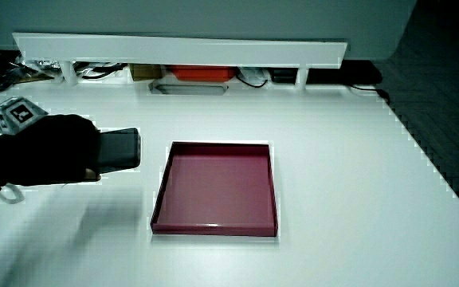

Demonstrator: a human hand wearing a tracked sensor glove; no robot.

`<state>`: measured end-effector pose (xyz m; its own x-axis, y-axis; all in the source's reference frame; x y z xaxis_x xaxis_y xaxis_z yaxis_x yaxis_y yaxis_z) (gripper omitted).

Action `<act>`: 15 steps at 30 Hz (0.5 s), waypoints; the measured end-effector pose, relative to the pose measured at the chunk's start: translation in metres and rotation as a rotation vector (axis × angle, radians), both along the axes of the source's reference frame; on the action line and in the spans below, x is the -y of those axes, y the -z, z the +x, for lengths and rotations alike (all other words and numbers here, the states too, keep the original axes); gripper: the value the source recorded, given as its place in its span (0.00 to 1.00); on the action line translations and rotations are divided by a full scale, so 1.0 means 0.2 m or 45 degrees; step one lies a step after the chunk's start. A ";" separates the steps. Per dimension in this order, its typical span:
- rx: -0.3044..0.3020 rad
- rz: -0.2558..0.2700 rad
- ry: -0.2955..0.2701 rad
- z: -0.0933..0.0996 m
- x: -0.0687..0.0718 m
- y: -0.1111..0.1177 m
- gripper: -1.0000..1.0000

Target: Place battery on desk

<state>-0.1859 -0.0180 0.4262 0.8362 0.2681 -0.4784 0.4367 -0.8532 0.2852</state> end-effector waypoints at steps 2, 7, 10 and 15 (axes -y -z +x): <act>0.033 -0.036 0.029 -0.04 -0.02 -0.05 0.50; 0.043 -0.120 0.085 -0.13 -0.06 -0.21 0.50; 0.057 -0.163 0.110 -0.16 -0.07 -0.29 0.50; 0.032 -0.251 0.173 -0.21 -0.08 -0.38 0.50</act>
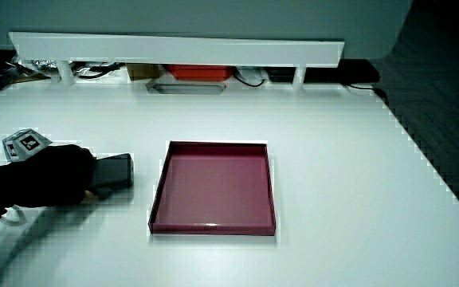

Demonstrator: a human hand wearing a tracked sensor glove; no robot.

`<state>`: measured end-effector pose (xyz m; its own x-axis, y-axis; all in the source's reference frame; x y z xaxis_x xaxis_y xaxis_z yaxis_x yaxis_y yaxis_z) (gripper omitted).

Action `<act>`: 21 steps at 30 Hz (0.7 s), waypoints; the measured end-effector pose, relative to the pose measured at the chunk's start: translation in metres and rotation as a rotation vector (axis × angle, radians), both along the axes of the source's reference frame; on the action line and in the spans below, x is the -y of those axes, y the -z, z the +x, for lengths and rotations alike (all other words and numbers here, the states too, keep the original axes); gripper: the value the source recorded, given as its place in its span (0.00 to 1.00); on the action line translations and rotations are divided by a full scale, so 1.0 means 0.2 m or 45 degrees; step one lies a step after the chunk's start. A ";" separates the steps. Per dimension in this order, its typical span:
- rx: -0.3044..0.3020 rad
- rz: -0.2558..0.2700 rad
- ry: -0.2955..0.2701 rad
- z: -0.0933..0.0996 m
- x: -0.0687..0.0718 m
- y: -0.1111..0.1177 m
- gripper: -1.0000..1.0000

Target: Place battery on desk

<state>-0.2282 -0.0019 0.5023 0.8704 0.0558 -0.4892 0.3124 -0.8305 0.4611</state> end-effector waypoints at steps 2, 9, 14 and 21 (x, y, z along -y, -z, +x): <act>0.021 0.000 -0.014 0.00 0.00 -0.02 0.50; 0.038 -0.004 -0.039 -0.01 -0.01 -0.07 0.50; 0.057 -0.016 -0.037 0.00 -0.01 -0.07 0.48; 0.099 -0.042 -0.046 0.01 -0.01 -0.07 0.34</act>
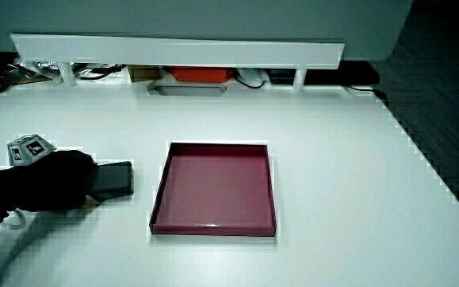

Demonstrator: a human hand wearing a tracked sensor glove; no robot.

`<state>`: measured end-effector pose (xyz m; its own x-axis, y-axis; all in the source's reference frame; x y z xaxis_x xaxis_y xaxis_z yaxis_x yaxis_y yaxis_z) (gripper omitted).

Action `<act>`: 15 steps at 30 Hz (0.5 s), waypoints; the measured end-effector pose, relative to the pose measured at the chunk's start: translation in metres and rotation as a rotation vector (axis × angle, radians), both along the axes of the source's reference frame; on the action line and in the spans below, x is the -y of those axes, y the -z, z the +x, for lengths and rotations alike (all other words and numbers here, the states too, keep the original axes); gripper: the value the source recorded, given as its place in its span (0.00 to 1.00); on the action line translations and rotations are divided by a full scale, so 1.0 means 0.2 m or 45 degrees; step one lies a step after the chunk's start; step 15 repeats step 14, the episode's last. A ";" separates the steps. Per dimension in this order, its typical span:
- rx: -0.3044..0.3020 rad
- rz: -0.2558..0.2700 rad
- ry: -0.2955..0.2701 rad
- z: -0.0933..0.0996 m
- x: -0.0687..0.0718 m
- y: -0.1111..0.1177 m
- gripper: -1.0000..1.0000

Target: Place battery on desk

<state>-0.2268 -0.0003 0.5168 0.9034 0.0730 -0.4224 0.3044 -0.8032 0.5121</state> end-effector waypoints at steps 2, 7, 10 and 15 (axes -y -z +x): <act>-0.009 -0.015 0.008 -0.01 -0.01 -0.02 0.30; 0.034 -0.061 0.000 -0.01 -0.02 -0.01 0.20; 0.054 -0.079 -0.018 -0.02 -0.04 0.03 0.14; 0.025 -0.078 -0.039 -0.01 -0.06 0.16 0.06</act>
